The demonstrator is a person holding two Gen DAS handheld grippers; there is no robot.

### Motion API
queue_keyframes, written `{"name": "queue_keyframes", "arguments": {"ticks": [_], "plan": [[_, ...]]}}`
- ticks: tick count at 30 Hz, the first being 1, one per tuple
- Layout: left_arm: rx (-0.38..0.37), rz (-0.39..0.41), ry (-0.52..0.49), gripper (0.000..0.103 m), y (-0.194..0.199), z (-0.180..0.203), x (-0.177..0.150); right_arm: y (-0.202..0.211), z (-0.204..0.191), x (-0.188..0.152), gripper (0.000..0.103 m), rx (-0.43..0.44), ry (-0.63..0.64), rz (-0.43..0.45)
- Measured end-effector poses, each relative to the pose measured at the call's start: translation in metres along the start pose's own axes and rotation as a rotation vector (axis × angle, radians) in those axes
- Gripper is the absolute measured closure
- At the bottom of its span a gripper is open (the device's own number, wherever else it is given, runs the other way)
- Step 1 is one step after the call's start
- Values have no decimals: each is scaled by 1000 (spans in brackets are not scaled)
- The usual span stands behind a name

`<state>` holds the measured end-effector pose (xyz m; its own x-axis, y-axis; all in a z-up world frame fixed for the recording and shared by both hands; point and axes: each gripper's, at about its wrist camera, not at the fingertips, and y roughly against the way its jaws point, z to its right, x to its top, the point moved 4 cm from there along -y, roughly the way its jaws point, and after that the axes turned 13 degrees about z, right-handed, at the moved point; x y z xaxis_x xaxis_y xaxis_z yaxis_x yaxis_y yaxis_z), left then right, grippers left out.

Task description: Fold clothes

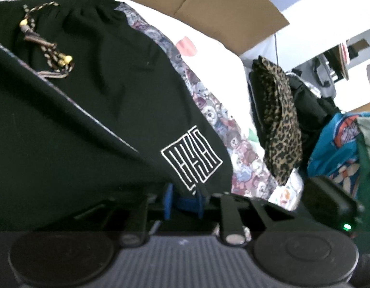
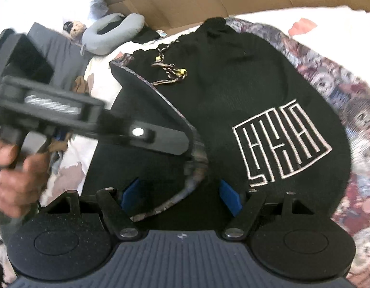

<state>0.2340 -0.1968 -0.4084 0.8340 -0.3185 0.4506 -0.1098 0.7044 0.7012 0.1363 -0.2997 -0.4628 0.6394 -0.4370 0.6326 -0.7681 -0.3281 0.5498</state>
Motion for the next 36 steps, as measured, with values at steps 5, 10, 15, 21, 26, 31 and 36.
{"name": "queue_keyframes", "arguments": {"ticks": [5,10,15,21,26,31,36], "plan": [[39,69,-36,53,26,-9,3,-8,14,5,27,16,-108,17],[100,127,24,49,57,-39,-8,-13,28,10,37,25,-213,30],[159,155,95,48,85,-68,-28,-22,41,14,43,37,-314,27],[241,156,162,48,110,-94,-56,-38,48,16,46,55,-384,-36],[300,121,205,48,128,-110,-83,-51,53,18,98,56,-425,-126],[339,105,256,48,136,-122,-102,-36,41,30,99,65,-342,-115],[347,85,256,48,136,-122,-108,-7,38,44,99,51,-334,-84]]}}
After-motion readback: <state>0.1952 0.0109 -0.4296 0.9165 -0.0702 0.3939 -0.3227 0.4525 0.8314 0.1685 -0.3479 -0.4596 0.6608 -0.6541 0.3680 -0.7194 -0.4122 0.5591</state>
